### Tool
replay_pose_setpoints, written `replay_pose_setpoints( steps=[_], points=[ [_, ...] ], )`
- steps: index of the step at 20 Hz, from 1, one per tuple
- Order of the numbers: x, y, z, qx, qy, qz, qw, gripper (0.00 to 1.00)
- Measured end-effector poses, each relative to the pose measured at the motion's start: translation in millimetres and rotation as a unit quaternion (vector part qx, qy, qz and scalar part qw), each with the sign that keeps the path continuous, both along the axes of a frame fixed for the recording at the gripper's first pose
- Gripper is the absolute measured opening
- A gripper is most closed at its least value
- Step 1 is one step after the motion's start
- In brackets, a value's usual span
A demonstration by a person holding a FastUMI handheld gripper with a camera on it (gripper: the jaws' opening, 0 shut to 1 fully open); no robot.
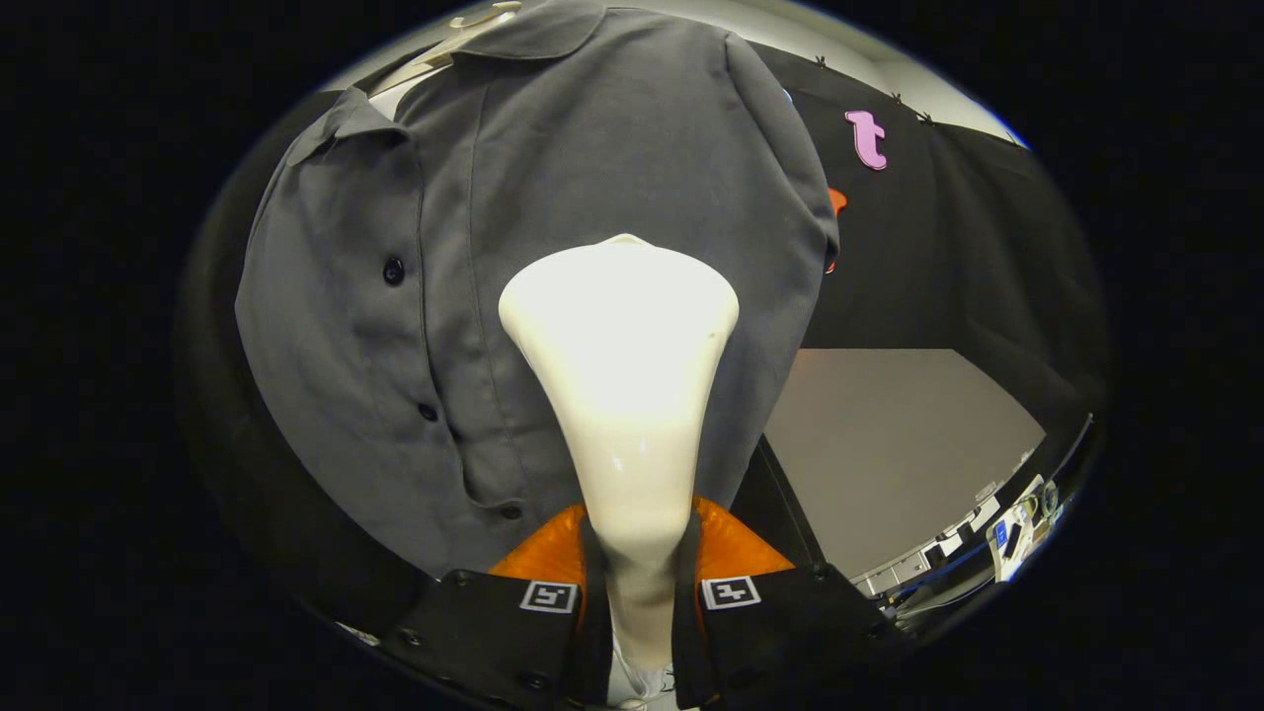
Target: Iron the clothes twice with a garment steamer, once on the left side and once on the right side.
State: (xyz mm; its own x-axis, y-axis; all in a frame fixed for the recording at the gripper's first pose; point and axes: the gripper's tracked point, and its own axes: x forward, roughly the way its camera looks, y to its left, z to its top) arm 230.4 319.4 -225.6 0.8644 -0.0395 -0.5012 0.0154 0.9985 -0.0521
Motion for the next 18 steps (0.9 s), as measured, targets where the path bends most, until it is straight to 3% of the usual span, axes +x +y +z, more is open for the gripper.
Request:
replay_pose_setpoints(
  steps=[18],
  points=[
    [-27.3,-16.2,-85.0,0.002,0.086,-0.008,0.996,0.32]
  ],
)
